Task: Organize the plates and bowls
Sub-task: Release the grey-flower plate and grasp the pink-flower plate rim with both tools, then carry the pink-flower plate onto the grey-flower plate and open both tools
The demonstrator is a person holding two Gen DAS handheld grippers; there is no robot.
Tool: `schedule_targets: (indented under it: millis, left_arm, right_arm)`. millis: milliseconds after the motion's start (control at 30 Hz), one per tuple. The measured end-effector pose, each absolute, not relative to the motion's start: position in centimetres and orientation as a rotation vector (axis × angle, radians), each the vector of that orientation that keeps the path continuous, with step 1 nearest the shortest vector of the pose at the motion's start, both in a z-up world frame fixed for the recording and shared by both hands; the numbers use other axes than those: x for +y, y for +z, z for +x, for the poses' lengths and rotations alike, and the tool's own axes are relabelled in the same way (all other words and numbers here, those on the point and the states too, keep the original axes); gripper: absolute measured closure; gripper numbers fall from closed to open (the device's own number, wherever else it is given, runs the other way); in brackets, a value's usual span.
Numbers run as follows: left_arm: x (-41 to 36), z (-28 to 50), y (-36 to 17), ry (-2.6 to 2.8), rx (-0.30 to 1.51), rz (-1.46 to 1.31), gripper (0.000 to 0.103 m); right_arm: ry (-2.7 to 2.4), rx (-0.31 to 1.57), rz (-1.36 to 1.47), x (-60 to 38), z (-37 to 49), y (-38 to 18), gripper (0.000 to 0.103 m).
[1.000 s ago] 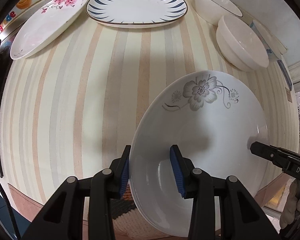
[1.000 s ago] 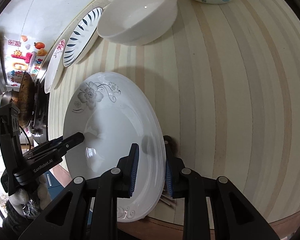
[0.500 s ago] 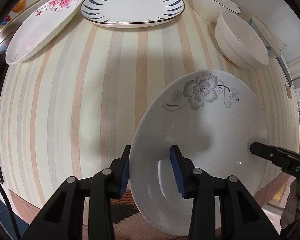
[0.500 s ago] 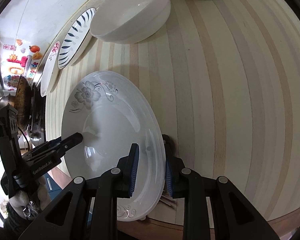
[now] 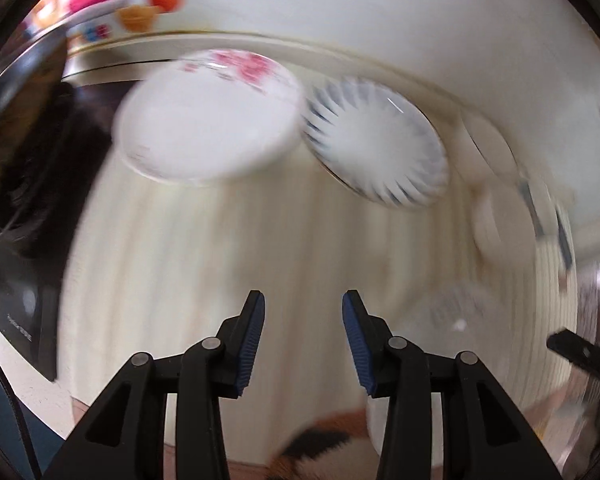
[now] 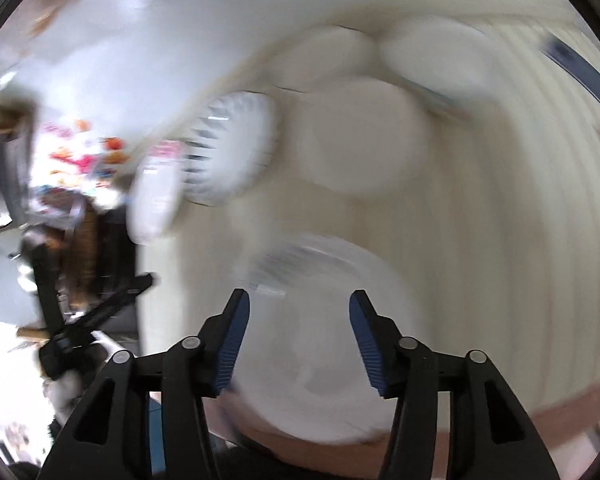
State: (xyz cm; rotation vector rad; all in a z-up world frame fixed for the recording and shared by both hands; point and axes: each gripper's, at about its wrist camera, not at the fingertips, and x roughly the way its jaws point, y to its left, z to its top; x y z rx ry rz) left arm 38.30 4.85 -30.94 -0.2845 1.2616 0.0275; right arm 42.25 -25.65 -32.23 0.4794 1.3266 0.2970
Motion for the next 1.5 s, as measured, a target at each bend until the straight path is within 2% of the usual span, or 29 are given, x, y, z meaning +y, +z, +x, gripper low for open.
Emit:
schedule_targets:
  millis: [200,400,600,700,767,800,1233,1500]
  left_arm:
    - [13.3,41.7,-33.6,0.205,1.246,-0.413,0.065]
    - [17.4,44.2,-36.5,0.288,1.245,-0.462,0.065]
    - [18.4,46.0,-38.4,0.301,1.253,-0.478,0.065]
    - [18.5,46.8,-39.4,0.287,1.262,-0.494,0.064]
    - [18.6,47.2,-39.4,0.295,1.24,-0.478,0.066]
    - [18.6,47.4,-39.4,0.283,1.227,-0.477,0.067]
    - [17.8,45.0,-37.4,0.304,1.162,-0.405,0.067]
    - [16.9,44.1,-35.7,0.276,1.153,-0.391,0.067]
  right_arm:
    - [0.445,1.28,0.299,-12.5,52.5,-31.9,0.047]
    - [0.51,1.311,0.154,-1.3,64.3,-36.5,0.047]
    - [0.514,1.333,0.02,3.4,69.5,-41.0,0.048]
    - [0.509,1.345,0.027,4.0,70.9,-42.5,0.052]
    - [0.527,1.346,0.032,4.5,71.5,-43.4,0.067]
    - [0.551,1.344,0.023,4.9,71.4,-43.6,0.069]
    - [0.61,1.318,0.002,3.3,69.5,-42.5,0.083]
    - [0.629,1.314,0.049,0.7,65.6,-39.5,0.084]
